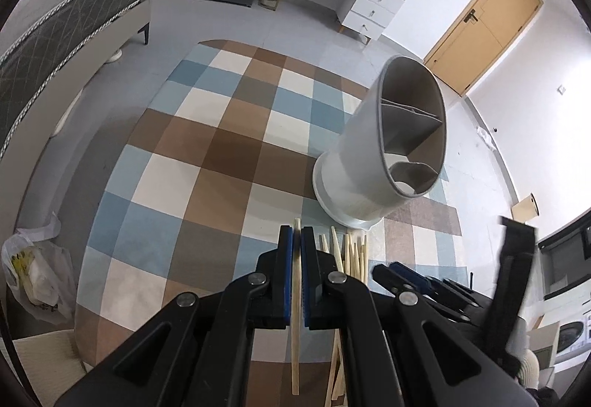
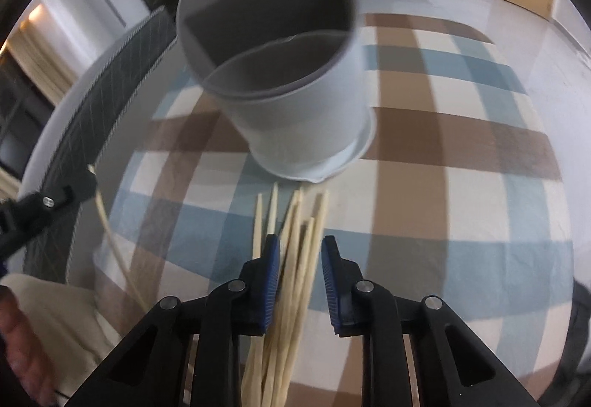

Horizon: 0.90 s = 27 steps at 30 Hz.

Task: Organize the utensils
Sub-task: 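Lower the right tool to the chopsticks and close on several, then lift chopsticks with the right tool while the left tool grasps one chopstick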

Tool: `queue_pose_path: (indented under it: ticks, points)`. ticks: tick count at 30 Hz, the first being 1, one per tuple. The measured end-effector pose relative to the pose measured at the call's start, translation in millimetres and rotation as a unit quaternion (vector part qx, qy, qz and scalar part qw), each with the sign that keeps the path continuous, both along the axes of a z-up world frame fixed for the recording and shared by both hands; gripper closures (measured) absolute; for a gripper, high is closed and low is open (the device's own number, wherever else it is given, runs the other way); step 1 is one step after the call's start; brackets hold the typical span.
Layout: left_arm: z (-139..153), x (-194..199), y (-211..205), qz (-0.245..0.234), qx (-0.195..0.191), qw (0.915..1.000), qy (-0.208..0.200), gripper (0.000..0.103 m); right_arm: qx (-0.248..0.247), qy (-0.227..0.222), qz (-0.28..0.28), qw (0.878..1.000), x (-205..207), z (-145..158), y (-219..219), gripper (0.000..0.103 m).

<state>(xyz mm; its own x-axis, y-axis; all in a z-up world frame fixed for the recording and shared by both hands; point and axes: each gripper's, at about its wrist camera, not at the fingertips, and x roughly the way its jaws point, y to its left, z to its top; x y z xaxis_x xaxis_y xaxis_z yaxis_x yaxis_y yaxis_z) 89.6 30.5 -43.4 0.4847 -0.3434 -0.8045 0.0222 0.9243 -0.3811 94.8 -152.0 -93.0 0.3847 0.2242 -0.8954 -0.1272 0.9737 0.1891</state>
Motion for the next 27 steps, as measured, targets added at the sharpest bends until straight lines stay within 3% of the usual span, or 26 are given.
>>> queue_pose_path:
  ticks: [4,11,17,21,23,25,27]
  points:
    - [-7,6,7,0.013,-0.024,0.9995,0.016,0.103,-0.008,0.006,0.018,1.0,14,-9,12,0.081]
    - [-10,11,11,0.021,-0.033,0.9989,0.025,0.103,-0.055,0.01,0.041,0.998,23,-23,23,0.083]
    - [-15,14,14,0.028,-0.029,0.9986,0.034,0.103,-0.055,0.011,0.051,0.997,26,-29,24,0.098]
    - [-30,20,22,0.042,-0.02,0.9966,0.068,0.103,-0.037,0.001,0.042,0.998,26,-26,16,0.1]
    - [-44,25,23,0.044,-0.005,0.994,0.101,0.092,-0.026,-0.012,0.037,0.999,25,-20,11,0.1]
    - [-53,27,25,0.053,0.011,0.9919,0.115,0.06,-0.008,-0.028,0.027,0.999,18,-8,0,0.1]
    - [-58,28,27,0.063,0.009,0.9918,0.111,0.051,0.009,-0.05,0.012,0.999,10,6,-11,0.1]
